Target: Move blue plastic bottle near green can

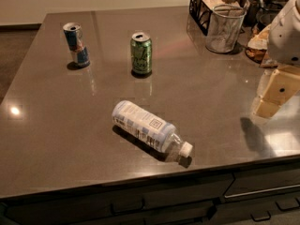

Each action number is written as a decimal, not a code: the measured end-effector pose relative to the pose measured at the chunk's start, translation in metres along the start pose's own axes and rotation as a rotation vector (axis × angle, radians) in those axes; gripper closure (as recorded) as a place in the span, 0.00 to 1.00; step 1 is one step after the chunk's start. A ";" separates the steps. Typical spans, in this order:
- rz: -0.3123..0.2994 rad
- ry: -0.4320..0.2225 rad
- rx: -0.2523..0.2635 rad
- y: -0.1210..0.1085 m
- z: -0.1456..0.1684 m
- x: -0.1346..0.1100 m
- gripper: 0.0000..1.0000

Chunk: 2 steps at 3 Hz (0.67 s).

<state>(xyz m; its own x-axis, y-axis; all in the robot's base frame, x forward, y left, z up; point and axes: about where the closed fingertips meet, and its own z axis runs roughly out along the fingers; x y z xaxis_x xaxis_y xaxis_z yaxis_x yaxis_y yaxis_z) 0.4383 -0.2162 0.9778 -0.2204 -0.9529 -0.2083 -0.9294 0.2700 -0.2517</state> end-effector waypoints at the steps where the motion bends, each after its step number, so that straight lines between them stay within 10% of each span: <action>1: 0.000 0.000 0.000 0.000 0.000 0.000 0.00; 2: 0.006 -0.017 -0.013 0.004 0.006 -0.016 0.00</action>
Offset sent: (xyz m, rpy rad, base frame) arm 0.0028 0.0407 -0.0143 0.0505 0.0449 0.0031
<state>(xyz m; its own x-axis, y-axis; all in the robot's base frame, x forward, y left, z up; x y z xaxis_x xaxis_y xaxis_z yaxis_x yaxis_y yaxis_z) 0.4395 -0.1989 0.9743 -0.2214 -0.9486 -0.2261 -0.9318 0.2742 -0.2380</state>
